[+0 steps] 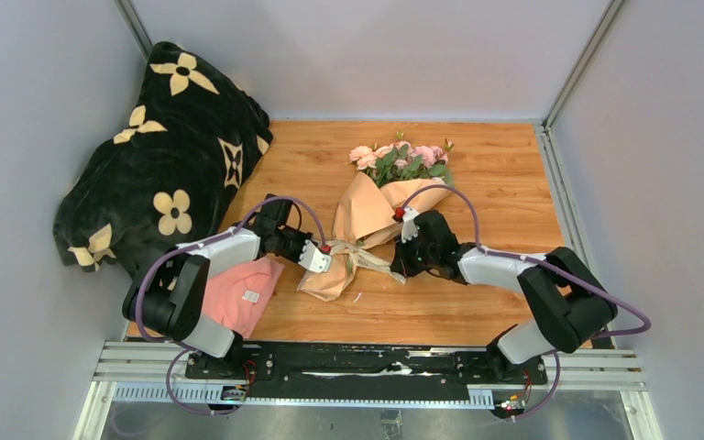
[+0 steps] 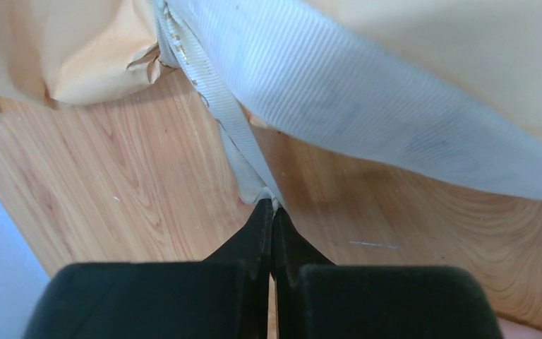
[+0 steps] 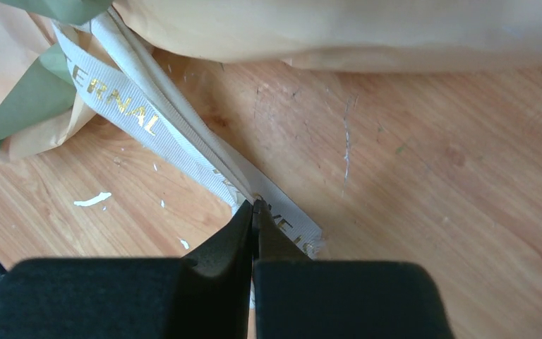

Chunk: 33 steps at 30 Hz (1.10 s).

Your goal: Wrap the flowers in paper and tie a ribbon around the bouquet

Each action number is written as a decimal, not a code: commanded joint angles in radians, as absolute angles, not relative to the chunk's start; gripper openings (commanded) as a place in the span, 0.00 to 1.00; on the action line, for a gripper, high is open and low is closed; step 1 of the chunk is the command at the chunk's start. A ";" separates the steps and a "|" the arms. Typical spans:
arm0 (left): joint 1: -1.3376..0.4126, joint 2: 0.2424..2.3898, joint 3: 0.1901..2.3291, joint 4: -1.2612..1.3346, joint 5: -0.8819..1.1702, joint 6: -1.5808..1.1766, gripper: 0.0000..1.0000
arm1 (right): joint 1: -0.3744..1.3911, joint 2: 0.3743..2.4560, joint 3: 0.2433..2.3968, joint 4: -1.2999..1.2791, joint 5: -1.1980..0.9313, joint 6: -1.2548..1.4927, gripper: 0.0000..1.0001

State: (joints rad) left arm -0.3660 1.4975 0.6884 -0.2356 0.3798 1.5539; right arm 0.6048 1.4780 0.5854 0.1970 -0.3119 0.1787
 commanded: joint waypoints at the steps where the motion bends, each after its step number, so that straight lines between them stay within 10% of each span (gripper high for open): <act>1: -0.330 1.519 0.676 -0.250 0.344 1.629 0.00 | 0.571 1.464 0.526 0.098 -0.294 0.227 0.00; 33: -0.346 1.448 0.651 -0.421 0.371 1.727 0.00 | 0.506 1.474 0.537 0.081 -0.362 0.233 0.00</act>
